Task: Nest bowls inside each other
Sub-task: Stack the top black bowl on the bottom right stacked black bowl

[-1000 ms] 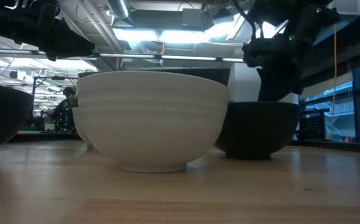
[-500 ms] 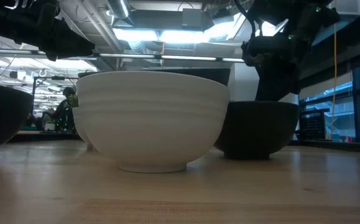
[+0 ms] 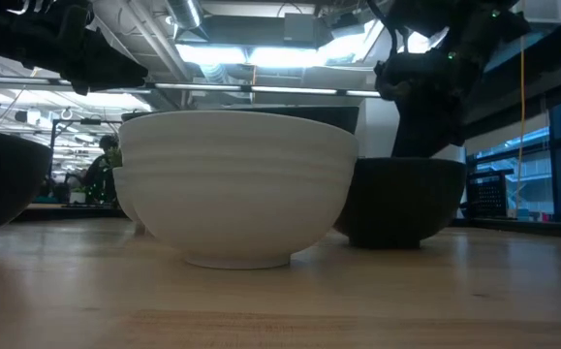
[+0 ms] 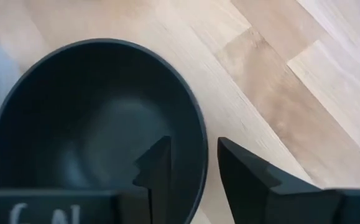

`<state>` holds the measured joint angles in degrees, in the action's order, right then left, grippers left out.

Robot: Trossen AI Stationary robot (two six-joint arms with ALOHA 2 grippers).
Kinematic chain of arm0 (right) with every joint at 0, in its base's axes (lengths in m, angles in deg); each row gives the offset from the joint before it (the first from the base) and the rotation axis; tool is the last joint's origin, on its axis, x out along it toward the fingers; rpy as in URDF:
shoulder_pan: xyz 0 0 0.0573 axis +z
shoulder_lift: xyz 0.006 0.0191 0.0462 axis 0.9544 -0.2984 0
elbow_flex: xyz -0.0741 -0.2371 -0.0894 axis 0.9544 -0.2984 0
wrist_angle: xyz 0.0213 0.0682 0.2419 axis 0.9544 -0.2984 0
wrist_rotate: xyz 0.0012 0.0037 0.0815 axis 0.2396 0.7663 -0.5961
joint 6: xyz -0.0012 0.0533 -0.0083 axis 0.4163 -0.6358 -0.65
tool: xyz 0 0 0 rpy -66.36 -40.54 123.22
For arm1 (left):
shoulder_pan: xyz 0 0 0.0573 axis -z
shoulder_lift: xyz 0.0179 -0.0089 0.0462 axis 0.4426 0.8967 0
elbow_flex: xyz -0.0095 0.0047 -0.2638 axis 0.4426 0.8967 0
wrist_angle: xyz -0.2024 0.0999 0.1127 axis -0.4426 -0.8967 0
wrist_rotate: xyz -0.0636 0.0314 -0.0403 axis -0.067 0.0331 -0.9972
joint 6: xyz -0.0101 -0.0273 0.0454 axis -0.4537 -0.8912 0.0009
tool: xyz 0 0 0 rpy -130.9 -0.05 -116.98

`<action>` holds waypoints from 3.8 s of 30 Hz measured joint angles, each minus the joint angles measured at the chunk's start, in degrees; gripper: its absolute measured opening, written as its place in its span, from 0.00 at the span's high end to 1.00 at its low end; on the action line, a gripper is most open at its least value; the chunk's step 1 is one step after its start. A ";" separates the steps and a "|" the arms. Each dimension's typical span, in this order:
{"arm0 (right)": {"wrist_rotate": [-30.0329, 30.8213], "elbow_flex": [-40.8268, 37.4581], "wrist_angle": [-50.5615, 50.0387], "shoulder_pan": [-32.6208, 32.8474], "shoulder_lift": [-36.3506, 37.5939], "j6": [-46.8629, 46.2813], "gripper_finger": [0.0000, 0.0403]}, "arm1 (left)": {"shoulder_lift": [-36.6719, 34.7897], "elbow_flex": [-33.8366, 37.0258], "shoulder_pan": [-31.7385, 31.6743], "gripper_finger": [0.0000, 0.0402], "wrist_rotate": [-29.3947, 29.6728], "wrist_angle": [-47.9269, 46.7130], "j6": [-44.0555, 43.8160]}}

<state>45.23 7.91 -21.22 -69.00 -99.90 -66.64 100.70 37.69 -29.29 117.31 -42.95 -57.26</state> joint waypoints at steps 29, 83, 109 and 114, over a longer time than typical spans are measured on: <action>0.18 -0.02 2.67 1.23 -5.11 1.37 0.67 | 0.00 0.00 0.00 0.54 0.01 0.00 0.00; -7.71 4.11 -3.64 -2.59 -5.11 8.21 0.67 | 0.00 0.00 -0.02 0.54 0.01 0.00 0.00; -7.61 4.04 -3.43 -2.59 -5.31 6.12 0.98 | 0.00 0.00 0.00 0.54 -0.01 0.02 0.02; -7.54 4.55 -3.98 -2.64 -5.31 6.31 0.99 | 0.00 0.00 -0.01 0.54 -0.01 0.00 0.01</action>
<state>37.69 12.46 -25.20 -71.65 -105.21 -60.33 100.70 37.69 -29.31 117.30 -42.95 -57.25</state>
